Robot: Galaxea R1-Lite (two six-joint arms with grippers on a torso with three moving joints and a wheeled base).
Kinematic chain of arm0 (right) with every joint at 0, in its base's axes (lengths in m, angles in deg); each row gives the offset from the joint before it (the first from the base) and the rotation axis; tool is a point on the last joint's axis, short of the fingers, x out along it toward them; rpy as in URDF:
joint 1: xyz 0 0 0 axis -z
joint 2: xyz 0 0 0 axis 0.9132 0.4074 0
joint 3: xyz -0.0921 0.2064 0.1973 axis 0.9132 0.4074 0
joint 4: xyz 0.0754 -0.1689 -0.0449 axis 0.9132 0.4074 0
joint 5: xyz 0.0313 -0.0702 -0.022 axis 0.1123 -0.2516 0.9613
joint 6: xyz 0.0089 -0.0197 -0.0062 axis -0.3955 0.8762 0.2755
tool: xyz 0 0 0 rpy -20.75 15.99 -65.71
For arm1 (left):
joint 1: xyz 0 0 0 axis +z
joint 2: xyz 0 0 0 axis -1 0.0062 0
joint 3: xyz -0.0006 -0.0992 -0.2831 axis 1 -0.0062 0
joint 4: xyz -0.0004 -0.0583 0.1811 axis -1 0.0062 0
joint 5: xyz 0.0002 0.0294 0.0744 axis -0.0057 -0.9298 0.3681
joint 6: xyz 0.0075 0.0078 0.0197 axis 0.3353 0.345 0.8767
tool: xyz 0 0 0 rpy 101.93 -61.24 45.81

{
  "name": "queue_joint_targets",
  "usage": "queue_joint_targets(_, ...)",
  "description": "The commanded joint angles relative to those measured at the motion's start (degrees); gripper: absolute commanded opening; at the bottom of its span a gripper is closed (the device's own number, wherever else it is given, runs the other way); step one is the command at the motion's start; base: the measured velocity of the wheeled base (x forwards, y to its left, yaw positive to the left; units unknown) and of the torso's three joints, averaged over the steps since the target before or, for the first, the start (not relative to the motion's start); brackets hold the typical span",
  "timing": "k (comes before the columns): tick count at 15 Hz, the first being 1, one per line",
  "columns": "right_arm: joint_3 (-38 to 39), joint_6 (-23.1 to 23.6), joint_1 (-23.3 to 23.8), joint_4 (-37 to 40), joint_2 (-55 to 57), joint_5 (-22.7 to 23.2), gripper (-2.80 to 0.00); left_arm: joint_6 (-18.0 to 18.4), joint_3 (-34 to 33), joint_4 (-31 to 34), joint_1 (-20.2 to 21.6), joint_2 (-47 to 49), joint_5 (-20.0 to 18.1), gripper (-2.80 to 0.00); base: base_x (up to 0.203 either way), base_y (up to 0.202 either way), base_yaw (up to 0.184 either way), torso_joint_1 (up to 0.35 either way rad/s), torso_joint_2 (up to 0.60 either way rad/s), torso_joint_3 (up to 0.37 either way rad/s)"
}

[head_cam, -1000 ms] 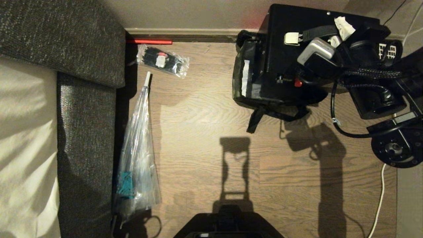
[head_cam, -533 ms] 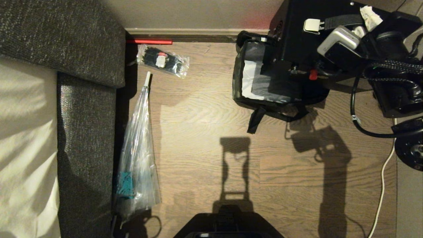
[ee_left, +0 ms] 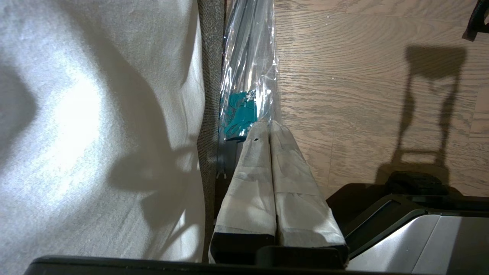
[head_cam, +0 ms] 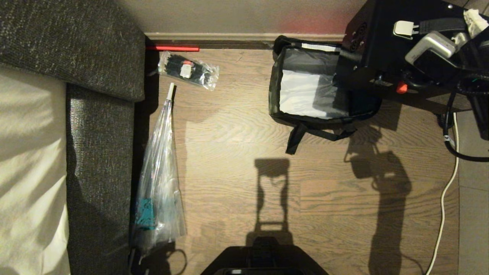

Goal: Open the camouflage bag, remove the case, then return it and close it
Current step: Release the handle

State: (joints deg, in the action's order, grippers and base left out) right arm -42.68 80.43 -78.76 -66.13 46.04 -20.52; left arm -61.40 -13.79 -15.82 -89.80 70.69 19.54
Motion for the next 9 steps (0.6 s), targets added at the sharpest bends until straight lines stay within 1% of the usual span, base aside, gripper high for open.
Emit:
queue_joint_targets(1, 0.3, 0.5, 1.32, -0.51, -0.85, -0.33, -2.8, 0.0, -0.02, 0.0, -0.02, 0.0, 0.01, -2.8, 0.0, 0.0, 0.0, 0.0, 0.0, 0.0)
queue_joint_targets(2, 0.35, 0.24, 2.86, -0.51, -0.84, -0.67, -2.8, 0.0, -0.05, 0.0, -0.02, 0.0, 0.01, -2.8, 0.0, 0.0, 0.0, 0.0, 0.0, 0.0)
queue_joint_targets(3, 0.34, -0.24, 6.24, -0.51, -0.81, -0.95, -2.8, 0.0, 0.0, 0.0, -0.02, 0.0, 0.01, -2.8, 0.0, 0.0, 0.0, 0.0, 0.0, 0.0)
queue_joint_targets(5, 0.38, -1.14, 10.39, -0.51, -0.77, -1.54, -2.8, 0.0, 0.0, 0.0, -0.02, 0.0, 0.01, -2.8, 0.0, 0.0, 0.0, 0.0, 0.0, 0.0)
queue_joint_targets(6, 0.4, -1.76, 12.37, -0.51, -0.69, -2.26, -2.8, 0.0, -0.09, 0.0, -0.02, 0.0, 0.01, -2.8, 0.0, 0.0, 0.0, 0.0, 0.0, 0.0)
queue_joint_targets(7, 0.38, -2.33, 14.28, -0.51, -0.52, -4.25, -2.8, 0.0, -0.08, 0.0, -0.02, 0.0, 0.01, -2.8, 0.0, 0.0, 0.0, 0.0, 0.0, 0.0)
queue_joint_targets(8, 0.38, -2.55, 15.09, -0.51, -0.41, -5.47, -2.8, 0.0, 0.0, 0.0, -0.02, 0.0, 0.01, -2.8, 0.0, 0.0, 0.0, 0.0, 0.0, 0.0)
queue_joint_targets(9, 0.38, -2.55, 15.69, -0.51, -0.33, -5.75, -2.8, 0.0, -0.09, 0.0, -0.02, 0.0, 0.01, -2.8, 0.0, 0.0, 0.0, 0.0, 0.0, 0.0)
